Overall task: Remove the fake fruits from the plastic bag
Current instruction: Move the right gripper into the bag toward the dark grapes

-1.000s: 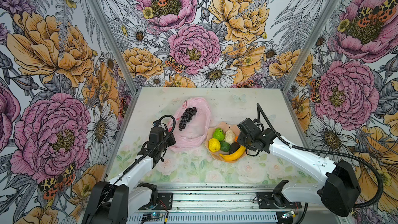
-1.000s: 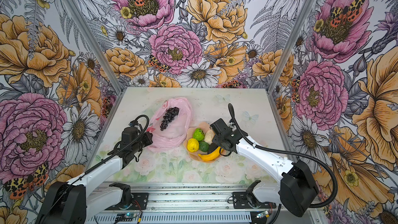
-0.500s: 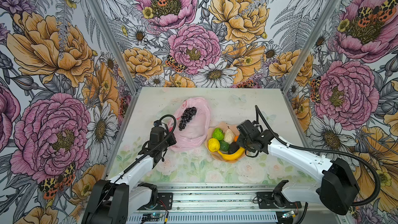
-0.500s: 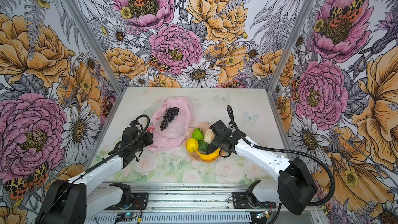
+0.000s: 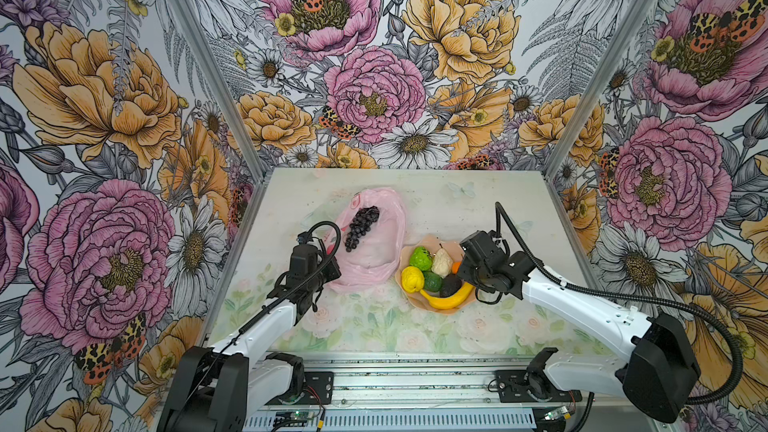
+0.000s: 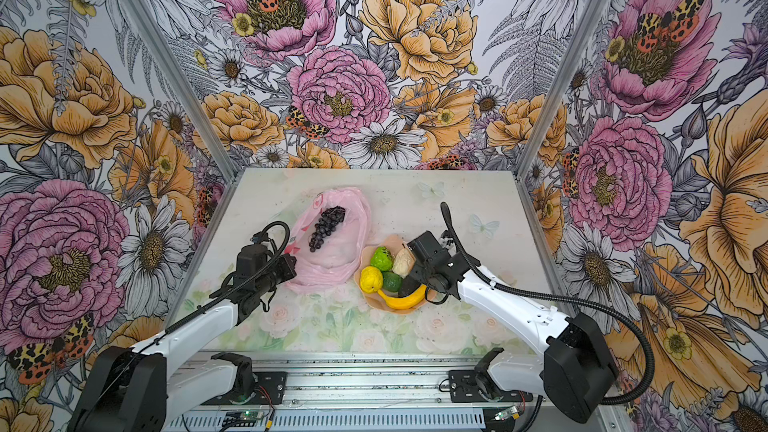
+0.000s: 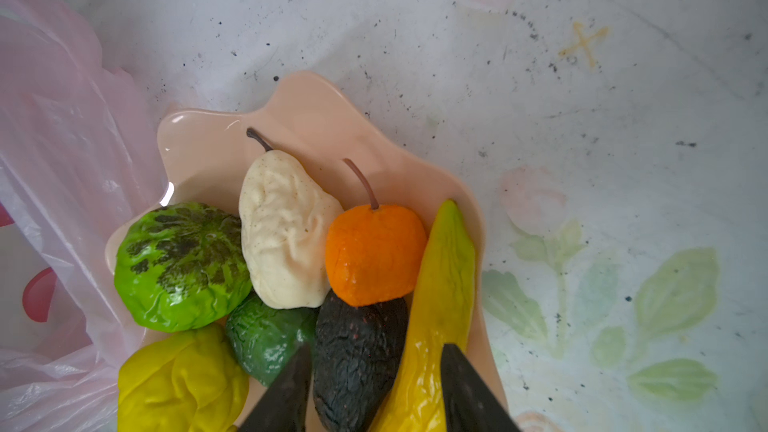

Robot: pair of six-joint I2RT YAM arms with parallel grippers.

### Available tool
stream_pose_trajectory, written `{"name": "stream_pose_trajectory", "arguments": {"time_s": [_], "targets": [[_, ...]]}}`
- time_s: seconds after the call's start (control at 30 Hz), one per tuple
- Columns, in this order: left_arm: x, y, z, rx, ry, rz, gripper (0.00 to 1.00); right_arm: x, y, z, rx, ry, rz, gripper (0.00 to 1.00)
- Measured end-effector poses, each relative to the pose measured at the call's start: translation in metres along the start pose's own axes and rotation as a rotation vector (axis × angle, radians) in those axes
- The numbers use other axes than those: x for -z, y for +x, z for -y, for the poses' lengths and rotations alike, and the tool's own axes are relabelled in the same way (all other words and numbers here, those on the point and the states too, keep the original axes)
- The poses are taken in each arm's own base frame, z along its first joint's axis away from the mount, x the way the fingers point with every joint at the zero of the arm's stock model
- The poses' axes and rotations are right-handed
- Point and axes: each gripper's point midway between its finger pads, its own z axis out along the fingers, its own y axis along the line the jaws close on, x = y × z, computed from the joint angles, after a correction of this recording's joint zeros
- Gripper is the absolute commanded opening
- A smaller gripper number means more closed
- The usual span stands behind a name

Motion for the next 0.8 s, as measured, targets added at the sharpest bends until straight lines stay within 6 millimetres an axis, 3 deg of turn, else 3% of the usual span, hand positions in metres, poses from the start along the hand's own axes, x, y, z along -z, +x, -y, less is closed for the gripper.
{"name": "stream_pose_trajectory", "arguments": {"time_s": [0.1,0.17,0.27,0.4,0.5,0.63,0.8], "targets": [[0.0,0.001,0.0,0.01,0.0,-0.003,0.02,0.01,-0.012,-0.013,0.031,-0.027,0.038,0.56],[0.0,0.002,0.001,0.029,0.006,-0.012,0.02,0.024,-0.023,-0.033,0.066,-0.063,0.081,0.56],[0.003,0.006,0.002,0.061,0.007,-0.027,0.01,0.045,-0.036,-0.079,0.137,-0.148,0.142,0.56],[0.011,0.01,0.009,0.08,0.021,-0.037,0.02,0.056,-0.039,-0.142,0.21,-0.263,0.18,0.55],[0.019,0.014,0.008,0.086,0.008,-0.047,0.02,0.043,-0.03,-0.184,0.27,-0.317,0.159,0.54],[0.031,0.018,0.002,0.106,-0.023,-0.051,0.01,0.005,-0.014,-0.236,0.338,-0.346,0.106,0.51],[0.051,0.014,0.001,0.127,-0.027,-0.02,0.0,-0.056,0.007,-0.269,0.378,-0.328,0.037,0.46]]}}
